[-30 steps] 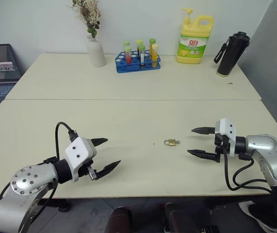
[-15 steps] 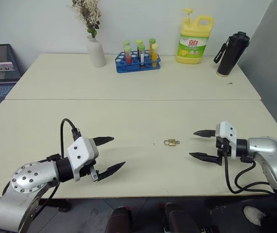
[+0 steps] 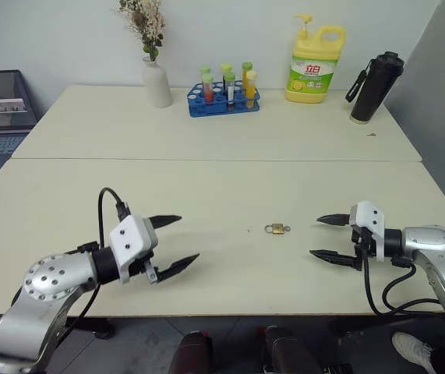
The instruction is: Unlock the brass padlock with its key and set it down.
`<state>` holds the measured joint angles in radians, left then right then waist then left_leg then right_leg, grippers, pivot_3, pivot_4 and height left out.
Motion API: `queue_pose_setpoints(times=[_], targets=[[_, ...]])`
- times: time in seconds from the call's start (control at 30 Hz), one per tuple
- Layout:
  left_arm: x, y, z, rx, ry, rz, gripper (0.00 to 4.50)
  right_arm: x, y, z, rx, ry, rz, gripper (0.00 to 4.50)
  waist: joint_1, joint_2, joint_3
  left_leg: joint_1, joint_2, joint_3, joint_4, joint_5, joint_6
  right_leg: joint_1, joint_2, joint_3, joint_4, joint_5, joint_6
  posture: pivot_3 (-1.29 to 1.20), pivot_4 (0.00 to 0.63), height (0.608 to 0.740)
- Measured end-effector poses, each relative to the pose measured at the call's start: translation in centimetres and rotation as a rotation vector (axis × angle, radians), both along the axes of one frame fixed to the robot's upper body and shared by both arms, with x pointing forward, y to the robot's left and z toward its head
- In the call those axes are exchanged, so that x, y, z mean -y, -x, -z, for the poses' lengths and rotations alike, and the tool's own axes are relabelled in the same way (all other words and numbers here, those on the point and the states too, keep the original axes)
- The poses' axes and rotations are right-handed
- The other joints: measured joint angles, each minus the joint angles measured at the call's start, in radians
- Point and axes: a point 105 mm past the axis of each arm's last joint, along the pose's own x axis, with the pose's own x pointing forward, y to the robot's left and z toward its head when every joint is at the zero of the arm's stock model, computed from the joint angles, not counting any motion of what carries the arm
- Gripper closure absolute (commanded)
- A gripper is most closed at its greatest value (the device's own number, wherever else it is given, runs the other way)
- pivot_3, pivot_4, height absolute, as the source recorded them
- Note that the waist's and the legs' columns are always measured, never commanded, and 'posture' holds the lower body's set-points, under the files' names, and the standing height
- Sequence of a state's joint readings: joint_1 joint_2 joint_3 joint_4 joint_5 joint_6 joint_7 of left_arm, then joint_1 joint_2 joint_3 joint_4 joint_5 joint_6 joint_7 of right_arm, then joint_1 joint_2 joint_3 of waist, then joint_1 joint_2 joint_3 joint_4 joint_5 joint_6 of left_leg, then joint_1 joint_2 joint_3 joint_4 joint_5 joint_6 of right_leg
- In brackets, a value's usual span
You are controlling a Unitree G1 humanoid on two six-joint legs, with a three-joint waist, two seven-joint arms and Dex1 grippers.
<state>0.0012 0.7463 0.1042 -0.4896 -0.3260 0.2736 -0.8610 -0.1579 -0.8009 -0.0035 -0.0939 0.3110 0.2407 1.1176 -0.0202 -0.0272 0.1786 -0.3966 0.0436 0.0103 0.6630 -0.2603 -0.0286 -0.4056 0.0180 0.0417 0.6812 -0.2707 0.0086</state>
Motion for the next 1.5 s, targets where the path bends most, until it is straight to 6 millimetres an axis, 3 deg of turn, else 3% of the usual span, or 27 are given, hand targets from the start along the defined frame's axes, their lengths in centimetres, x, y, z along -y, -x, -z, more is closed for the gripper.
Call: queue_pose_setpoints(times=[0.1, 0.2, 0.3, 0.4, 0.53, 0.63, 0.97, 1.3, 1.5], targets=[[2.6, -0.4, -0.2, -0.005, 0.019, 0.094, 0.05, 0.1, 1.1, -0.6, -0.001, -0.004, 0.007, 0.01, 0.005, 0.000, 0.000, 0.000, -0.001, 0.000, 0.000, 0.000, 0.000, 0.000, 0.000, 0.001, -0.001, 0.000, 0.000, 0.00, 0.150, 0.740], [4.0, -0.4, 0.3, -0.038, 0.022, 0.152, 0.05, 0.4, 1.9, -1.1, -0.021, -0.021, 0.039, 0.01, -0.002, 0.000, 0.000, 0.000, 0.000, 0.000, 0.000, 0.000, 0.000, 0.000, 0.000, 0.001, -0.001, 0.000, 0.000, 0.00, 0.150, 0.740], [6.1, -2.0, 0.5, -0.062, 0.047, 0.191, 0.05, -0.3, 3.1, -1.4, -0.078, -0.058, 0.073, 0.01, -0.001, 0.000, 0.000, 0.000, 0.000, -0.002, 0.000, 0.000, 0.000, 0.000, 0.003, -0.001, 0.001, 0.000, 0.000, 0.00, 0.150, 0.740], [7.8, -3.3, 1.6, -0.104, 0.022, 0.222, 0.05, -1.1, 4.0, -2.1, -0.102, -0.077, 0.098, 0.01, -0.001, 0.000, 0.000, 0.000, -0.001, -0.002, 0.001, 0.000, 0.000, 0.001, 0.006, 0.000, 0.001, 0.000, 0.001, 0.00, 0.150, 0.740], [11.5, -5.7, 3.3, -0.161, 0.007, 0.288, 0.05, -1.4, 4.5, -3.3, -0.101, -0.084, 0.187, 0.01, 0.003, -0.001, -0.001, -0.001, -0.007, -0.002, 0.002, 0.000, 0.000, 0.000, 0.006, 0.000, 0.000, 0.001, 0.001, 0.00, 0.150, 0.740], [13.4, -6.4, 4.8, -0.184, -0.014, 0.333, 0.05, -1.3, 4.9, -3.0, -0.110, -0.062, 0.233, 0.01, -0.001, -0.001, -0.001, -0.002, -0.008, -0.003, 0.001, 0.000, 0.000, 0.000, 0.005, 0.001, -0.001, 0.001, 0.001, 0.00, 0.150, 0.740], [14.2, -7.4, 7.5, -0.219, -0.069, 0.367, 0.05, -0.9, 5.7, -3.1, -0.137, -0.070, 0.292, 0.01, -0.006, -0.001, -0.001, -0.003, -0.011, -0.006, 0.001, 0.000, 0.000, 0.000, 0.003, 0.000, 0.000, 0.000, 0.002, 0.00, 0.150, 0.740], [16.4, -8.2, 7.8, -0.259, -0.064, 0.410, 0.05, -0.9, 5.8, -3.5, -0.125, -0.084, 0.304, 0.01, -0.006, -0.001, -0.001, -0.003, -0.013, -0.006, 0.001, 0.000, 0.001, 0.000, 0.002, 0.000, 0.000, 0.000, 0.003, 0.00, 0.150, 0.740], [16.6, -8.8, 7.8, -0.256, -0.096, 0.418, 0.05, -1.0, 5.8, -3.5, -0.129, -0.089, 0.299, 0.01, -0.006, -0.001, -0.001, -0.003, -0.013, -0.006, 0.001, 0.000, 0.001, 0.000, 0.002, 0.000, 0.000, 0.000, 0.003, 0.00, 0.150, 0.740]])
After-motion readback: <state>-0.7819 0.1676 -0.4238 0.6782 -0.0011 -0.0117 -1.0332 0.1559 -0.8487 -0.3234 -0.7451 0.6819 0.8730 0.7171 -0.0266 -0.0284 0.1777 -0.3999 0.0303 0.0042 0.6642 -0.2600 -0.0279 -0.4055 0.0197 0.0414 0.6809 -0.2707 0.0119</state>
